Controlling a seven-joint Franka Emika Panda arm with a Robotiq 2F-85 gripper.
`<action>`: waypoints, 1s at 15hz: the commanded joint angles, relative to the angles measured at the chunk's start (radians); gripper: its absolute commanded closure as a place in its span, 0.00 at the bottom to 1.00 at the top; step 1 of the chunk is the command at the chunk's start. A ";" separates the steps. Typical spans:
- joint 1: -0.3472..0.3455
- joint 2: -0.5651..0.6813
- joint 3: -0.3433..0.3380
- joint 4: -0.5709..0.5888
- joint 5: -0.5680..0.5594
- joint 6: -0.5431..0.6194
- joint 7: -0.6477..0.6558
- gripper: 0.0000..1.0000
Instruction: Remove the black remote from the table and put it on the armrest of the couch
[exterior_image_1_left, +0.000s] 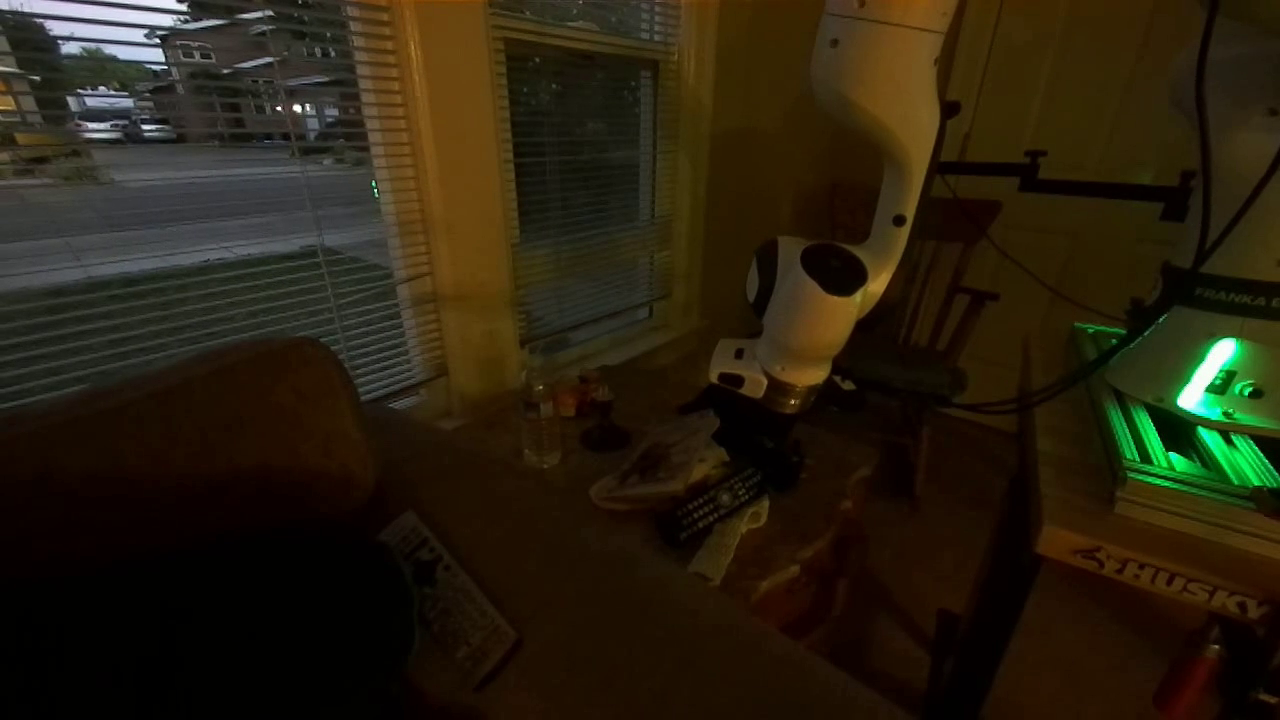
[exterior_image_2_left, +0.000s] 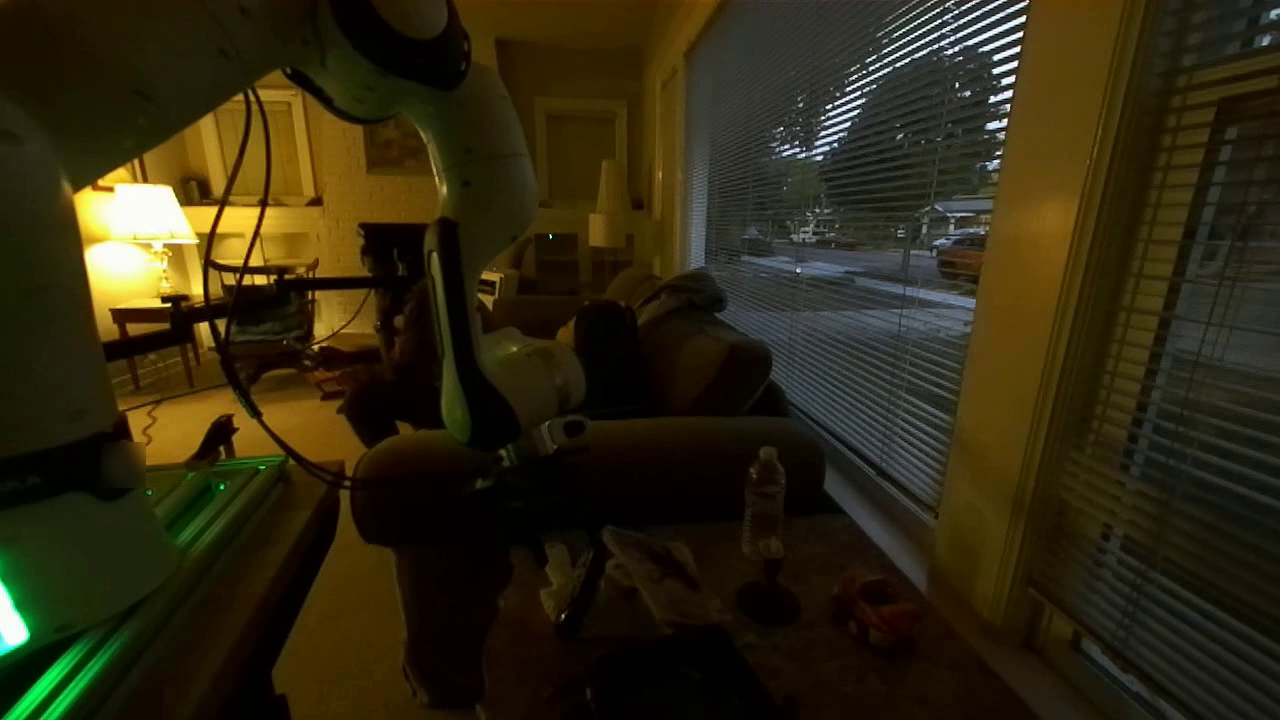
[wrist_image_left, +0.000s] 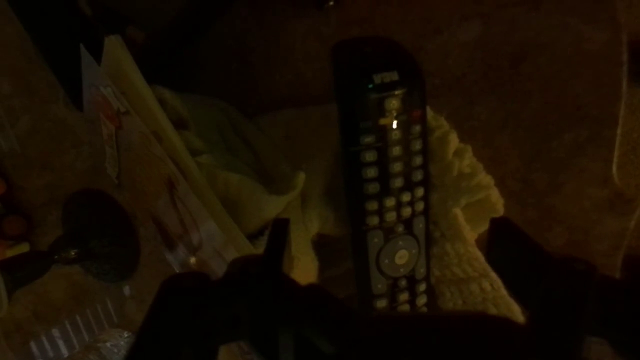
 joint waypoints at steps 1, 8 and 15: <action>0.024 0.026 0.007 0.028 -0.029 -0.037 0.060 0.00; 0.047 0.070 0.018 0.086 -0.098 -0.091 0.189 0.00; 0.037 0.143 0.031 0.133 -0.196 -0.097 0.287 0.00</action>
